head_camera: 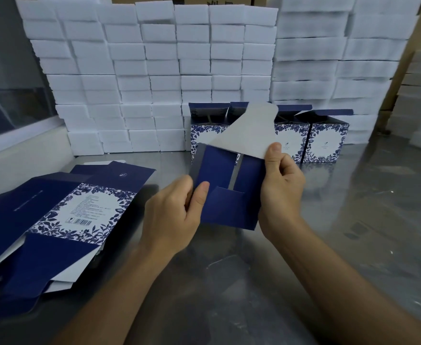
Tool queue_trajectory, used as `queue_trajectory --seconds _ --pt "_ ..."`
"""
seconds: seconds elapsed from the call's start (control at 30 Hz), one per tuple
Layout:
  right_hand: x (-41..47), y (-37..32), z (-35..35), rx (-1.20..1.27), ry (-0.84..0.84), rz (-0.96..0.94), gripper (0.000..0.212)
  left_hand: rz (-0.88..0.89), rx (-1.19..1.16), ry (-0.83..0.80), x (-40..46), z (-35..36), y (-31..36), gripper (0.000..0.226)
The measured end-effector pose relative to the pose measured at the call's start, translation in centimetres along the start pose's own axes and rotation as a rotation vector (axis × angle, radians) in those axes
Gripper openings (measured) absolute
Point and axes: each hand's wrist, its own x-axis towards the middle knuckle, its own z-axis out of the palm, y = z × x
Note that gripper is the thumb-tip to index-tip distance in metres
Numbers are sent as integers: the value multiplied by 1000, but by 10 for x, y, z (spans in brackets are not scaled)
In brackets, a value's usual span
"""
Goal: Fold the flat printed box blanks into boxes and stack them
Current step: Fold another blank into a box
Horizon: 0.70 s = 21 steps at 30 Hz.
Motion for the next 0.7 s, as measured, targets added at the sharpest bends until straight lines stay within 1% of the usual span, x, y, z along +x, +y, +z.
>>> queue_trajectory --seconds 0.13,0.27,0.47,0.6,0.7 --pt "1 -3 1 124 70 78 39 50 66 28 -2 1 -4 36" --pt "-1 -4 4 179 66 126 40 68 136 91 -1 -1 -8 45" --pt "-1 -7 5 203 53 160 40 101 140 118 -2 1 -8 46" --pt "0 -9 3 208 21 180 37 62 89 125 -1 3 -5 39" --pt "-1 -8 2 229 -47 227 33 -61 -5 99 -3 7 -5 32"
